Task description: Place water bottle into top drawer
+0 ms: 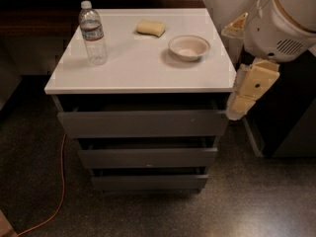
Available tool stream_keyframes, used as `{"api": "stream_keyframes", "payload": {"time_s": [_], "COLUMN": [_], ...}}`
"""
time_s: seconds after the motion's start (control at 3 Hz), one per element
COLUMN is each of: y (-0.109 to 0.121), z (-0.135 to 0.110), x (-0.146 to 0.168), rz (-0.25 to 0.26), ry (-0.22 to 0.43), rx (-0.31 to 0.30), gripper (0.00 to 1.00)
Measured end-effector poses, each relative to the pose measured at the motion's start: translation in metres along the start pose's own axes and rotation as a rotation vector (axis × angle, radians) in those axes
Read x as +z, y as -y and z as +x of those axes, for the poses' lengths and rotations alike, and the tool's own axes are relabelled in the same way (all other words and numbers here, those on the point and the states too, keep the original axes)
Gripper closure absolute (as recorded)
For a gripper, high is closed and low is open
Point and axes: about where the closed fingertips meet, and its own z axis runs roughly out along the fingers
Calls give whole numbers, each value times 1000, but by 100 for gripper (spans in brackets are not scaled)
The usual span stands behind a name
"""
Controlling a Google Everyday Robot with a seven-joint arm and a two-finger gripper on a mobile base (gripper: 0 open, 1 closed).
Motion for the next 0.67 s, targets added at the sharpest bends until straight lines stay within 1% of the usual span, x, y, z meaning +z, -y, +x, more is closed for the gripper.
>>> {"api": "stream_keyframes", "payload": {"time_s": [0.33, 0.67], "y": [0, -9], "z": [0, -4], "x": [0, 13], "rz": [0, -23], "ry": [0, 21], "rx": [0, -9], "gripper": [0, 0]}}
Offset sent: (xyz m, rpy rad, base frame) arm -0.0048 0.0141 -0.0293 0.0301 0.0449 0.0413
